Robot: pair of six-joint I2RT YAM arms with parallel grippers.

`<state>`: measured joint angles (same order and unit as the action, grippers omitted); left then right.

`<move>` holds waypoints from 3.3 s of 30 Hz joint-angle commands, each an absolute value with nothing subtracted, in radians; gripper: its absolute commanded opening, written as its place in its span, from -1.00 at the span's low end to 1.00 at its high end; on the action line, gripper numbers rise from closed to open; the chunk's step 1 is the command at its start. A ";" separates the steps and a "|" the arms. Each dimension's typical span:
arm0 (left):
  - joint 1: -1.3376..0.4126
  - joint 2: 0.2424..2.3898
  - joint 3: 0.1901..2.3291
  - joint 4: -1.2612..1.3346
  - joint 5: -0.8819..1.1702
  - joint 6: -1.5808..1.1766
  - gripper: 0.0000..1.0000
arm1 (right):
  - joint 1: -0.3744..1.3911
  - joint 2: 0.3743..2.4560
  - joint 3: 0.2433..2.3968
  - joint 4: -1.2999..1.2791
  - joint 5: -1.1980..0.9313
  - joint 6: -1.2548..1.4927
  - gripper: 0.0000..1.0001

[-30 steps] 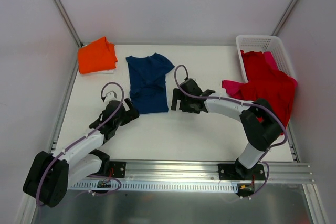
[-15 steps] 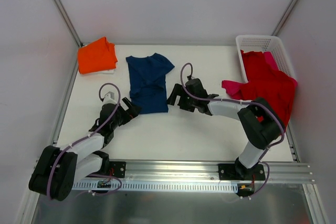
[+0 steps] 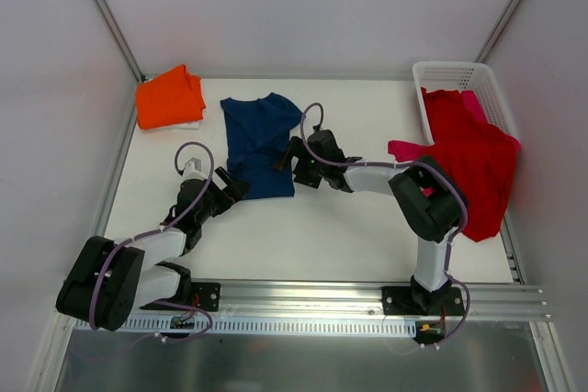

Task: Fold and stack the t-shirts
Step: Grab one side of the 2/3 rectangular tshirt with both arms, then fold the long partially folded tshirt into a neat square

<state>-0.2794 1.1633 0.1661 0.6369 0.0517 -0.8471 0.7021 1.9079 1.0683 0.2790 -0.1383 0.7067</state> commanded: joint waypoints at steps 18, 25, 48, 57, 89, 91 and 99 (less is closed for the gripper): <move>-0.256 1.230 0.129 0.656 0.067 -0.879 0.98 | 0.772 1.925 0.950 0.347 -0.095 0.788 0.19; -0.255 1.220 0.118 0.652 0.061 -0.887 0.14 | 0.801 1.947 0.969 0.336 -0.092 0.795 -0.62; -0.256 0.585 0.299 -0.092 0.132 -0.859 -1.00 | 1.012 1.491 0.836 -0.106 0.179 0.790 -0.99; -0.256 0.537 0.406 -0.187 0.150 -0.828 -1.00 | 1.072 1.424 0.974 -0.290 0.265 0.769 -0.99; -0.255 1.281 0.934 -0.028 0.100 -0.655 -1.00 | 0.763 1.748 1.363 -0.402 0.126 0.562 -0.99; -0.255 1.336 0.962 -0.008 0.104 -0.653 -1.00 | 0.744 1.773 1.388 -0.403 0.115 0.546 -0.99; -0.256 1.500 1.074 0.041 0.120 -0.632 -1.00 | 0.670 1.881 1.480 -0.402 0.089 0.506 -0.99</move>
<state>-0.2676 1.4673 1.0019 -0.0387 0.1490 -0.6746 0.6975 1.8496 1.4288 -0.3378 0.0807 0.5587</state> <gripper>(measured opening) 0.049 0.062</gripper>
